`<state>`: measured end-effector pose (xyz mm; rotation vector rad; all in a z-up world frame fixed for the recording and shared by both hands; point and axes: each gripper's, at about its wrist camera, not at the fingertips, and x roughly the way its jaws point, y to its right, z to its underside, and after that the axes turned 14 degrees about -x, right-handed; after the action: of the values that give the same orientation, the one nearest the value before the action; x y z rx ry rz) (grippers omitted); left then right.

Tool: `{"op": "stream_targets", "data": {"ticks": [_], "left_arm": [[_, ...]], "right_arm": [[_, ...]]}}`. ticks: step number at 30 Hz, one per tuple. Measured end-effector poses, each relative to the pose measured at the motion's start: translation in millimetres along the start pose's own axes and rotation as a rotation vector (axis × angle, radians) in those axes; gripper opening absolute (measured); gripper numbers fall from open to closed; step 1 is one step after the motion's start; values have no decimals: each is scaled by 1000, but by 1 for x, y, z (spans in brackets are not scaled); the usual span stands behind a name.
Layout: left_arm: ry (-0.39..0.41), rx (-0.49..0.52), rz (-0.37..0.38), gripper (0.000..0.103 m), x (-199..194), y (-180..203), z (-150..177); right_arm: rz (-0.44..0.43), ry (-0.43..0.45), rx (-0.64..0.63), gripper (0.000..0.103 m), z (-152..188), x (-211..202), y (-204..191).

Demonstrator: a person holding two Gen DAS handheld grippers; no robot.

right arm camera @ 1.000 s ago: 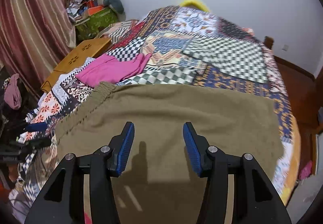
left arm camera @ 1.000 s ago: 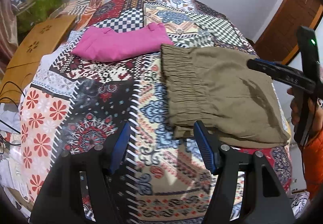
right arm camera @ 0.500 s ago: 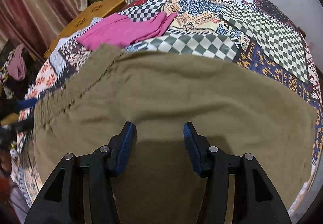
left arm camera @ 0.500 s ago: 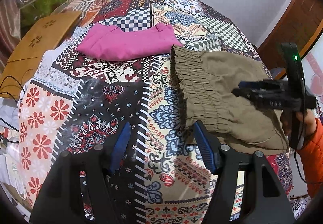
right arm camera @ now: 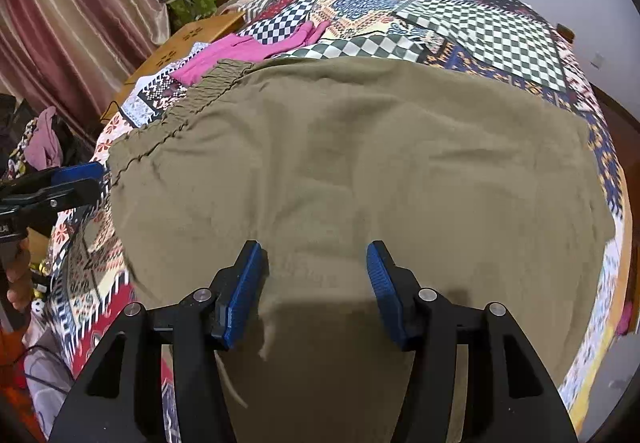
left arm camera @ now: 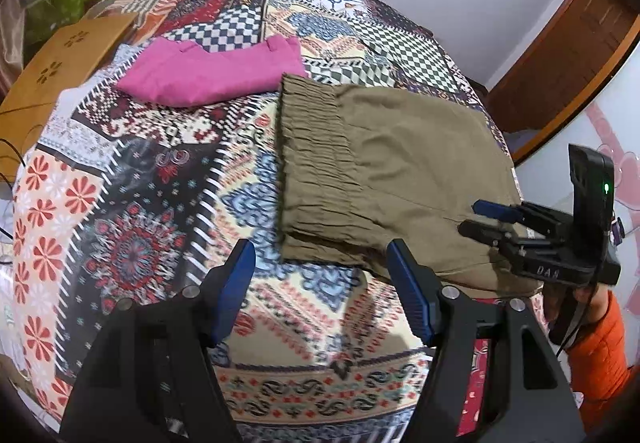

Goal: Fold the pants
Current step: 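Grasp the corner of the elastic waistband with the left gripper, then lift the waistband up off the bed with the left gripper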

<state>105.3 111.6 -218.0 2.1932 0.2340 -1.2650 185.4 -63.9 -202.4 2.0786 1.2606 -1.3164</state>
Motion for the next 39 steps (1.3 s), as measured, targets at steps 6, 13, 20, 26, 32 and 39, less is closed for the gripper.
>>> {"op": "stream_targets", "data": {"ticks": [6, 13, 20, 26, 32, 39], "left_arm": [[-71, -79, 73, 68, 8, 3, 1], [-113, -119, 87, 68, 23, 6, 5], [-176, -207, 202, 69, 34, 10, -1], [-169, -239, 210, 68, 43, 11, -11], [-122, -243, 195, 68, 52, 12, -25], [-58, -200, 125, 45, 55, 15, -29]], "right_arm": [[7, 19, 22, 51, 15, -8, -1], [3, 42, 59, 51, 30, -15, 2], [-5, 63, 87, 54, 39, -17, 5], [-1, 66, 79, 54, 40, -17, 6], [-6, 69, 81, 54, 40, -18, 5], [-7, 70, 84, 55, 40, -19, 5]]}}
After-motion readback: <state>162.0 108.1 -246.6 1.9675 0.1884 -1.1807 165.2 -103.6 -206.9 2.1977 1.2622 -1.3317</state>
